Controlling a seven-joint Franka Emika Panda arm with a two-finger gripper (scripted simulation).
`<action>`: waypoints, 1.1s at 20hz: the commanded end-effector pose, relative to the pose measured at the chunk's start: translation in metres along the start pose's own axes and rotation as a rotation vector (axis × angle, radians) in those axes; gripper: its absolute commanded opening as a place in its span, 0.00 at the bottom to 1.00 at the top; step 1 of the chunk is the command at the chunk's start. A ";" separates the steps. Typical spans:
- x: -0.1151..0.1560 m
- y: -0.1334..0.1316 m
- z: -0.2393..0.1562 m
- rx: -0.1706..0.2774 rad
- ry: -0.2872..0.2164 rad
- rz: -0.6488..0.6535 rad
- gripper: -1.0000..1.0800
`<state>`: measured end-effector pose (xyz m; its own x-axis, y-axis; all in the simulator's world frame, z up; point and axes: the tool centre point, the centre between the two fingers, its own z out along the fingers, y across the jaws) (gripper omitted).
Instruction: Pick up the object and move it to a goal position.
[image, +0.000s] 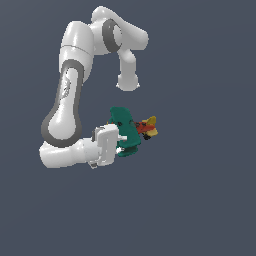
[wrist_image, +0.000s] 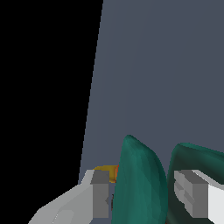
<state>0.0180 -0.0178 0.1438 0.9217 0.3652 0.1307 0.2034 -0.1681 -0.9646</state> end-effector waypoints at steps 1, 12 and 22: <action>0.000 0.000 0.004 0.000 0.000 0.000 0.62; 0.000 0.000 0.005 0.000 0.000 0.000 0.00; -0.008 -0.005 -0.011 0.000 0.000 0.000 0.00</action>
<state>0.0146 -0.0216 0.1481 0.9205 0.3677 0.1320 0.2042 -0.1649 -0.9649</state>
